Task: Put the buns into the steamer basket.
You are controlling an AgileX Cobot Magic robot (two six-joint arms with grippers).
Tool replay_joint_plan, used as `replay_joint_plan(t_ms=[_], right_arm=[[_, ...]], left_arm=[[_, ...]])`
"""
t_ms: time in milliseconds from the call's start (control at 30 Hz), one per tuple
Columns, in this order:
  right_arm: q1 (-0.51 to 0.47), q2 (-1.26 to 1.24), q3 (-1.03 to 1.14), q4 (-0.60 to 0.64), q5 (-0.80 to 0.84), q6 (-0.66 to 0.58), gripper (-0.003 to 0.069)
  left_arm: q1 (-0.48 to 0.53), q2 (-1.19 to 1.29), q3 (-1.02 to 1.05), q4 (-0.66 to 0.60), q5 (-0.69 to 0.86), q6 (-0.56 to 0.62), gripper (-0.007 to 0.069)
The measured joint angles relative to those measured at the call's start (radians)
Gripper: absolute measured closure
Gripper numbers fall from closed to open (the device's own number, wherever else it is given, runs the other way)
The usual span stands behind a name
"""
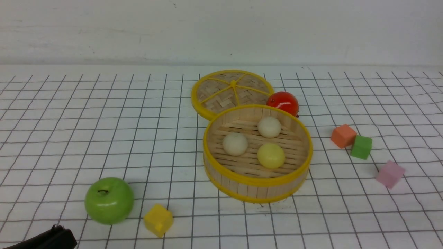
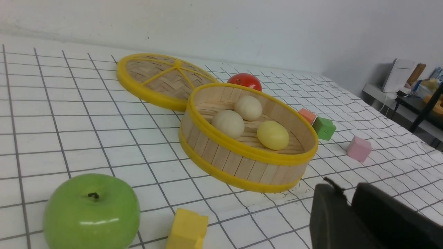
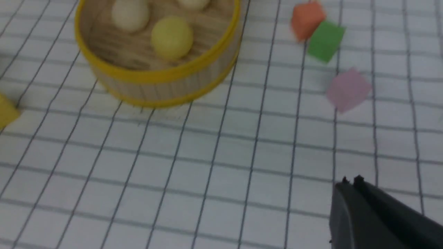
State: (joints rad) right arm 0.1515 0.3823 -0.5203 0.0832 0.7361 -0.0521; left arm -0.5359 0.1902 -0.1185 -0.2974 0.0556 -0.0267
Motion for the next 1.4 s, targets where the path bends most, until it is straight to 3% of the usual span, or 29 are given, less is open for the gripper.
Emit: replay_joint_plan(t_ms=[133,300,533,1167,1267,1400], right_arm=[[-0.071,-0.258,0.33,0.004,-0.237,-0.034,0.0678],[-0.083,-0.388,0.531,0.008,-0.317,0.01,0.0678],[-0.089,-0.393,0.534,0.016,-0.331,0.063,0.0676],[-0.091,-0.393,0.535,0.019,-0.333,0.067,0.0669],[-0.091,-0.393,0.536,0.019,-0.334,0.067,0.0667],[-0.091,-0.393,0.536,0.019,-0.334,0.067,0.0664]], left_arm=[[0.0,0.0,0.0,0.0,0.0,0.0,0.0533],[0.0,0.0,0.0,0.0,0.0,0.0,0.0533],[0.0,0.0,0.0,0.0,0.001,0.0,0.0531],[0.0,0.0,0.0,0.0,0.001,0.001,0.0515],[0.001,0.0,0.005,0.008,-0.056,0.034,0.0515],[0.088,-0.008,0.03,0.002,-0.133,0.027,0.0554]])
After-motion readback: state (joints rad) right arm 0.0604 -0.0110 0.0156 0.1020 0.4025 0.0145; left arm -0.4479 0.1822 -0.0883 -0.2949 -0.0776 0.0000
